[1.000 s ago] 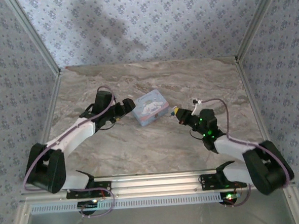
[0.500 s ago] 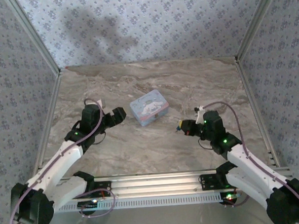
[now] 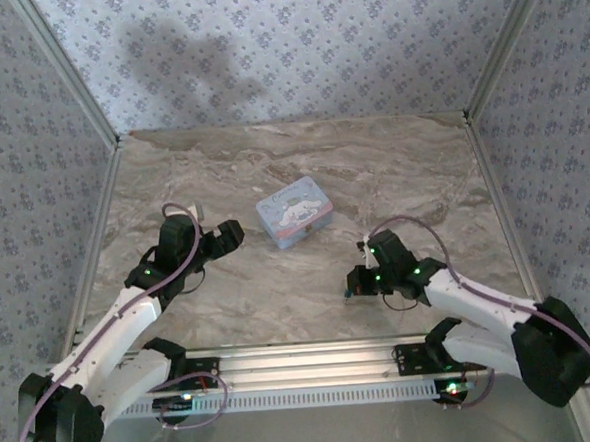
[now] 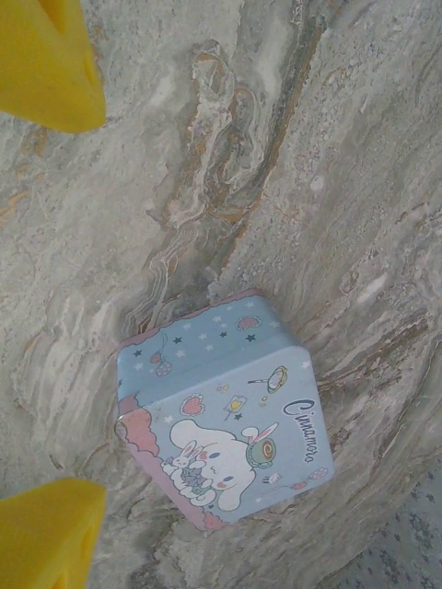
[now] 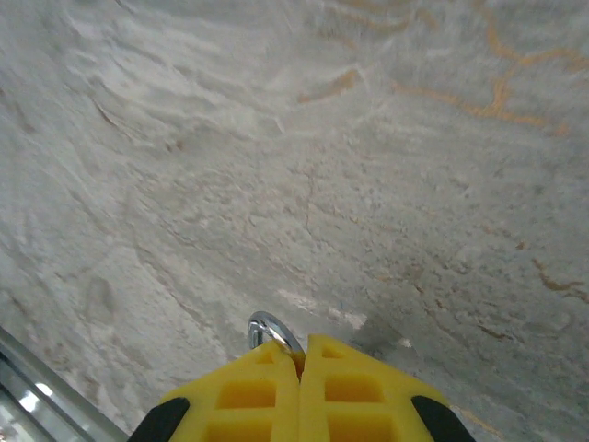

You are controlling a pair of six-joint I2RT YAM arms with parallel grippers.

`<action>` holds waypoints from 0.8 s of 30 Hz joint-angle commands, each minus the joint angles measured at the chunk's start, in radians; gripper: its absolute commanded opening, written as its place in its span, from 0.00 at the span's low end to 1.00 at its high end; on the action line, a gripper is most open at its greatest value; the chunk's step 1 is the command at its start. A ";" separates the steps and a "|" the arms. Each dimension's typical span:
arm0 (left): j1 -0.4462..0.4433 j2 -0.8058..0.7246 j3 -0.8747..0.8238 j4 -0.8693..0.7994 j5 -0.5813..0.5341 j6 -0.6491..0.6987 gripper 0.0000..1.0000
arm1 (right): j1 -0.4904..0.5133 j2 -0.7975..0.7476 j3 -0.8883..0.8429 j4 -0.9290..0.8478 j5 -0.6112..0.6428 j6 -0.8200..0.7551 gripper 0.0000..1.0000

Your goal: Unlock a padlock with a key

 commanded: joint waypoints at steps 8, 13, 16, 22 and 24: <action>0.005 -0.020 0.014 -0.030 -0.024 0.019 0.96 | 0.024 0.157 0.071 0.094 0.015 -0.049 0.13; 0.007 -0.020 0.055 -0.059 -0.049 0.048 0.96 | 0.000 0.108 0.084 0.061 0.047 -0.073 0.27; 0.007 -0.020 0.089 -0.078 -0.075 0.073 0.96 | -0.042 0.052 0.101 0.022 0.064 -0.105 0.32; 0.015 -0.025 0.157 -0.110 -0.202 0.145 0.96 | -0.164 -0.085 0.166 -0.066 0.116 -0.200 0.38; 0.020 -0.031 0.164 -0.101 -0.292 0.194 0.96 | -0.212 -0.132 0.183 -0.073 0.154 -0.226 0.43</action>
